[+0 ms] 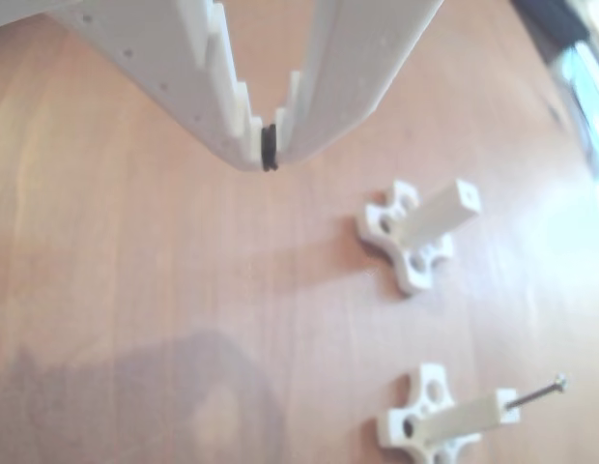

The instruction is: Grab the screw and set it in the hole.

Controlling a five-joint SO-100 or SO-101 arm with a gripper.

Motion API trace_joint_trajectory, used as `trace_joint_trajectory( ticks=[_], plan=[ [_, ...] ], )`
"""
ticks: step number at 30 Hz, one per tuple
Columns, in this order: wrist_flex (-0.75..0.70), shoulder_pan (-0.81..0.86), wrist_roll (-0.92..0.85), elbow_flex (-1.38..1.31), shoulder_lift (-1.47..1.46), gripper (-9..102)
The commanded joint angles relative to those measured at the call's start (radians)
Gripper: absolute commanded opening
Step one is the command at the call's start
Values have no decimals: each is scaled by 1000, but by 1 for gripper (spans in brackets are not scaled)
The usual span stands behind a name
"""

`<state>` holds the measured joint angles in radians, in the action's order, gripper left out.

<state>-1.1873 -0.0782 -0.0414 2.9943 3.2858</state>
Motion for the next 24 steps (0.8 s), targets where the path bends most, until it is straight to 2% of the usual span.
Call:
trace_joint_trajectory(
  ticks=[1,11,24],
  plan=[
    [29,18,-8,-109,-107,-4],
    [-29,44,-3,-288,-216,-4],
    [-190,75,63,-678,-477,-4]
  ],
)
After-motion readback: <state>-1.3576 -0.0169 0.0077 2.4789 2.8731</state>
